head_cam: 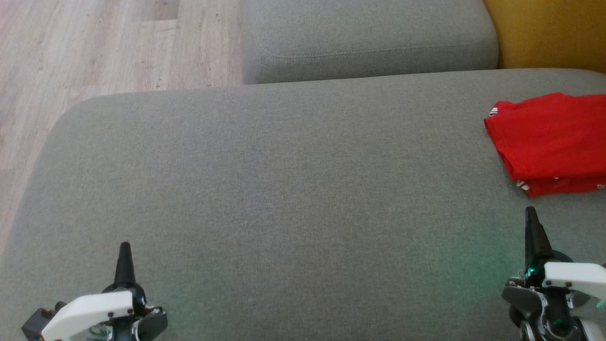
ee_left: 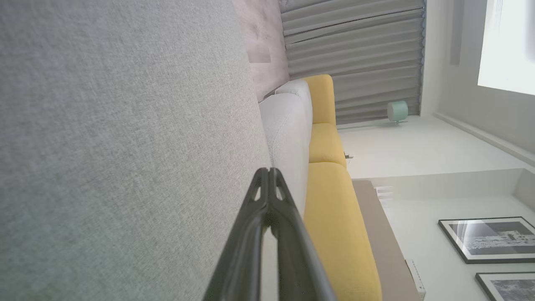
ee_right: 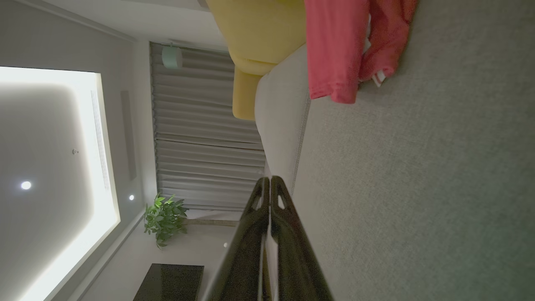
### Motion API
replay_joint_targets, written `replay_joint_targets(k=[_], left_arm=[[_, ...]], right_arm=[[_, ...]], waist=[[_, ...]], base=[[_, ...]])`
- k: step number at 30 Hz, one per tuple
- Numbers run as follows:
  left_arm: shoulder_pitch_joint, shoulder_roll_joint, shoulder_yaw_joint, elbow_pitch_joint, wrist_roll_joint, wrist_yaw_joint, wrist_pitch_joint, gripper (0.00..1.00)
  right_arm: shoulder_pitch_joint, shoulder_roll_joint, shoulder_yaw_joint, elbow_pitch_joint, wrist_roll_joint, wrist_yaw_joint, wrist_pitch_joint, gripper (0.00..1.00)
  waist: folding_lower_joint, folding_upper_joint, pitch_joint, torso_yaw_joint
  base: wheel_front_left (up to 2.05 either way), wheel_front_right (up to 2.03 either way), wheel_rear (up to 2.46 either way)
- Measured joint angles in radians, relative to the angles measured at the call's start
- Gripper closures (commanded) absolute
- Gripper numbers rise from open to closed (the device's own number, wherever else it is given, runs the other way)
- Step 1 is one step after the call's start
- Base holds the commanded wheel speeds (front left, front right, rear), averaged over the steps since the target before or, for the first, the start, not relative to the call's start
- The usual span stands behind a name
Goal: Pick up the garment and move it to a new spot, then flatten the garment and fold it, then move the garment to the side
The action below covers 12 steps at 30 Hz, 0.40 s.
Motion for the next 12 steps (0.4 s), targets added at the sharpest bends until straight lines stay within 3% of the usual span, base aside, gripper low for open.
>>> replay_joint_targets(k=[12], left_arm=[[-0.030, -0.001, 0.034, 0.009, -0.125, -0.028, 0.032, 1.00]], right_arm=[[-0.011, 0.005, -0.023, 0.000, 0.122, 0.000, 0.031, 1.00]], waist=[[0.0000, 0.0000, 0.010, -0.002]], base=[[0.00, 0.00, 0.00]])
